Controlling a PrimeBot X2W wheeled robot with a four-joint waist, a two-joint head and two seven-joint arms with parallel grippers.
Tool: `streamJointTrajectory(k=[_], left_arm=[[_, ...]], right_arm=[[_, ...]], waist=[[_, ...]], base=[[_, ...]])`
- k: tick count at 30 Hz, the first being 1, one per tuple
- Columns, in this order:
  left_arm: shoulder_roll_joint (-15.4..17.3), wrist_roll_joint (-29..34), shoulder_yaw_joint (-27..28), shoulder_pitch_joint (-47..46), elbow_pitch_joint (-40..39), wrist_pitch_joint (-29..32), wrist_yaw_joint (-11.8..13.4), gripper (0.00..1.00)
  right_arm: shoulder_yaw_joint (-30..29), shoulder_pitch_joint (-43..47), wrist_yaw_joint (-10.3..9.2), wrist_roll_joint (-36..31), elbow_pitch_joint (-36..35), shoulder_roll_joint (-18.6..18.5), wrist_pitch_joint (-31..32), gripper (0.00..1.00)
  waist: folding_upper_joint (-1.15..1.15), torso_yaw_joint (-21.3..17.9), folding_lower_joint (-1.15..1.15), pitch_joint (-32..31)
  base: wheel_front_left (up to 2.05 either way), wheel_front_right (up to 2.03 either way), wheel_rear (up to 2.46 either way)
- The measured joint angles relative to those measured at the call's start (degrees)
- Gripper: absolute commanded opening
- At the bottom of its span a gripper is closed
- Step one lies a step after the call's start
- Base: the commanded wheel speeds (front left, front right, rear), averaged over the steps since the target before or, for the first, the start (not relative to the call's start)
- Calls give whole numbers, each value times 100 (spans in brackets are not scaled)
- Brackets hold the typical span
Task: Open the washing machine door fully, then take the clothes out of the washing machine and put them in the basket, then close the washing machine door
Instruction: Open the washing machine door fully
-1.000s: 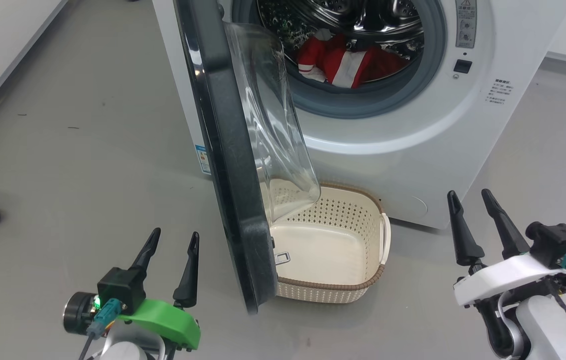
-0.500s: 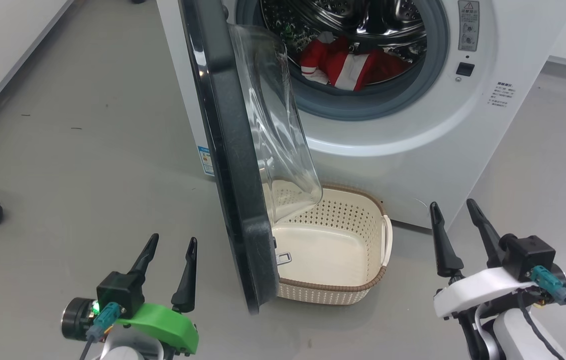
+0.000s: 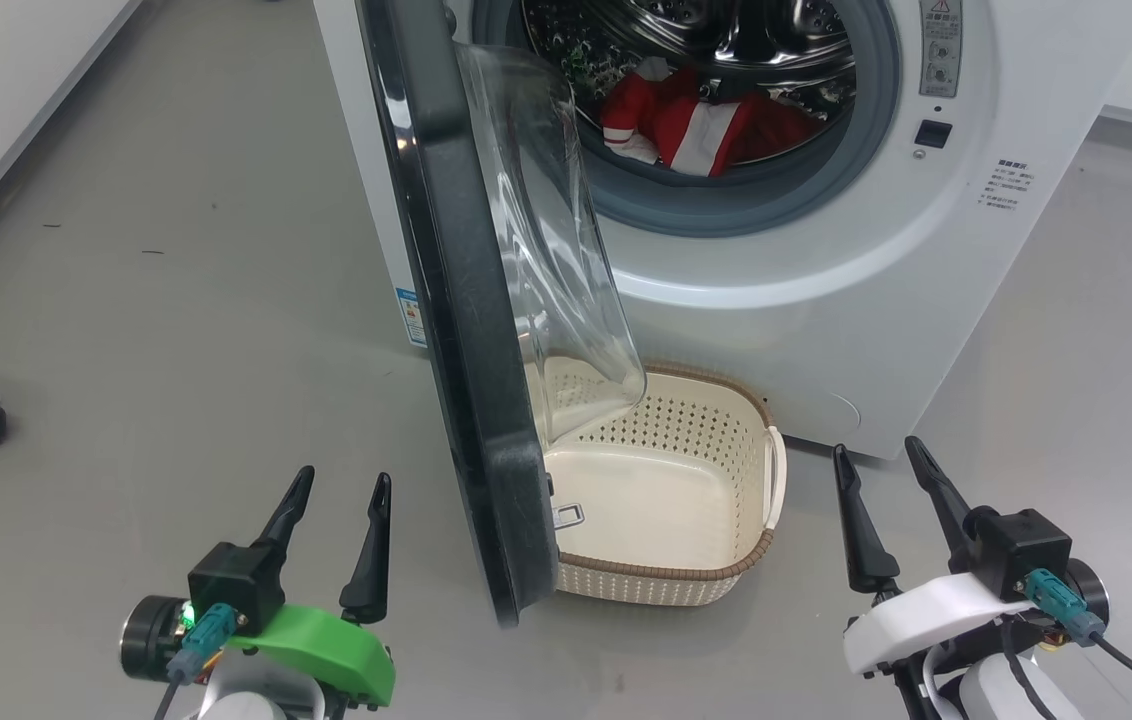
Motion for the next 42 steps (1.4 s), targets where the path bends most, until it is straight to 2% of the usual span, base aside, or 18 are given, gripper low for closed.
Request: streamJointTrajectory(k=[18, 19, 20, 21, 22, 32, 42], left_arm=[[0, 0, -11, 1, 0, 25, 9, 99], [0, 0, -13, 1, 1, 25, 26, 72], [0, 0, -16, 2, 1, 33, 49, 33], [0, 0, -18, 2, 4, 44, 51, 9], [0, 0, -21, 3, 7, 44, 51, 0], [0, -9, -15, 5, -66, 59, 51, 0], [1, 31, 37, -19, -688, -65, 51, 0]], right_arm=[[-236, 46, 65, -403, 32, 170, 0, 100], [-253, 62, 73, -431, 36, 171, 0, 100], [-270, 81, 90, -432, 42, 172, 0, 100], [-280, 97, 115, -433, 58, 172, 0, 100], [-289, 112, 116, -434, 74, 176, 0, 100], [-422, 134, 169, -565, 91, 231, 0, 100], [-544, 135, 216, -642, 91, 274, -1, 100]], waist=[[0, 33, 0, 2], [0, 35, 0, 2], [0, 37, 0, 2], [0, 39, 0, 1], [0, 41, 0, 0], [0, 62, 0, -14], [0, 102, 0, -1]], base=[[0, 0, 0], [0, 0, 0], [0, 0, 0], [0, 0, 0], [0, 0, 0], [0, 0, 0], [0, 0, 0]])
